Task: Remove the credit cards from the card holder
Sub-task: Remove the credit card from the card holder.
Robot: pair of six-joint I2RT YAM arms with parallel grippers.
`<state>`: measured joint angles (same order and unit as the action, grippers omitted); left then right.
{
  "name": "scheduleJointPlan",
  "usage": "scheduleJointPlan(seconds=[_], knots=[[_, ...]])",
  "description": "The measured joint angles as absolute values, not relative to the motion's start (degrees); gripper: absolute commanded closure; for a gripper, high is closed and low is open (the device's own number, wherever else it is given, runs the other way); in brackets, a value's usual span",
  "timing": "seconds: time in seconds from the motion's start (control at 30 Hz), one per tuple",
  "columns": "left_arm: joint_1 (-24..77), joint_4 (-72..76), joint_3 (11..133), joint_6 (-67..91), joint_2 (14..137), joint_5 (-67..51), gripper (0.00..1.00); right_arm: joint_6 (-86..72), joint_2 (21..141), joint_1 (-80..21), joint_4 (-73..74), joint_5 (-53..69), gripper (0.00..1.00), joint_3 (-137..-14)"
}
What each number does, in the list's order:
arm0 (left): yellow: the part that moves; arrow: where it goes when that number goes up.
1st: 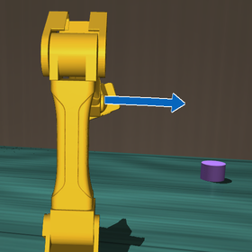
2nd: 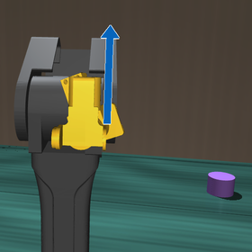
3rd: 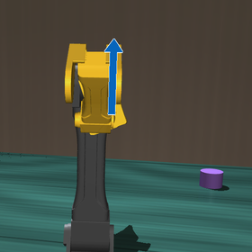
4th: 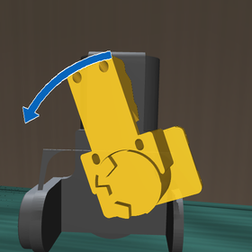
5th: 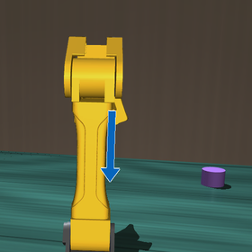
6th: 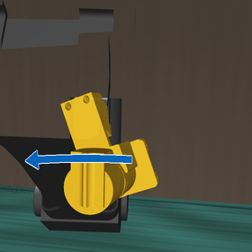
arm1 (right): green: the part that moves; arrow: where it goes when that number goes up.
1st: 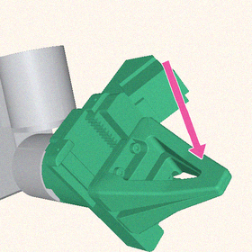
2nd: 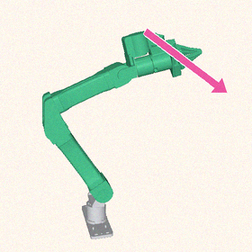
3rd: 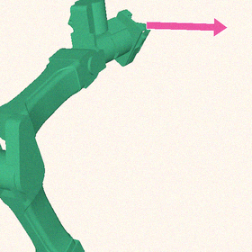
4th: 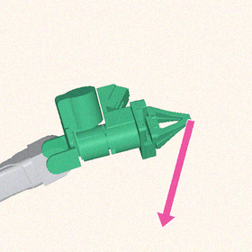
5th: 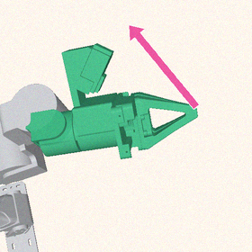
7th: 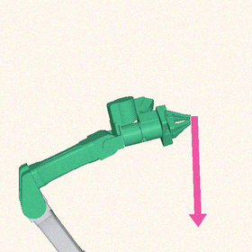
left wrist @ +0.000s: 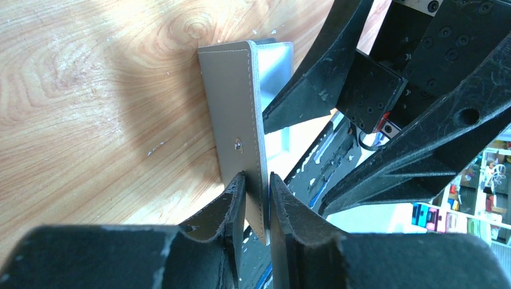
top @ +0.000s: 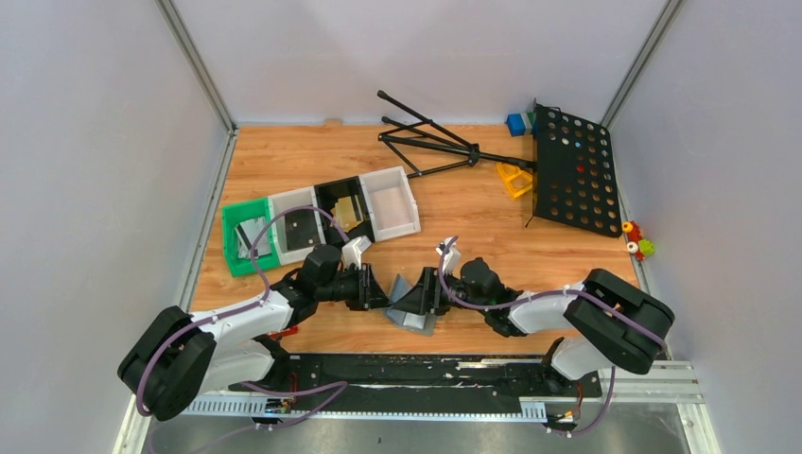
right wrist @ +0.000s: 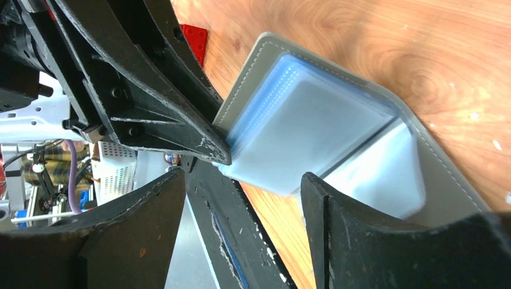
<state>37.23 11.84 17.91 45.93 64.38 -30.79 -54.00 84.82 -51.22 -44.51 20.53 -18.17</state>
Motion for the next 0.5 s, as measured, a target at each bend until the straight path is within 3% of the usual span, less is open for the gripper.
scheduleJointPlan(seconds=[0.1, 0.3, 0.5], knots=[[37.26, 11.84, 17.91, 45.93, 64.38, -30.79, 0.73, -54.0, 82.74, -51.18, -42.0, 19.05, 0.4, -17.52], [37.26, 11.57, 17.98, 45.84, 64.38, -30.81, 0.73, -54.65, 80.53, -50.7, -33.8, 15.35, 0.43, -17.65], [37.26, 10.98, 18.44, 45.71, 64.38, -30.81, 0.73, -55.94, 82.41, -50.17, -26.55, 13.5, 0.73, -20.99]])
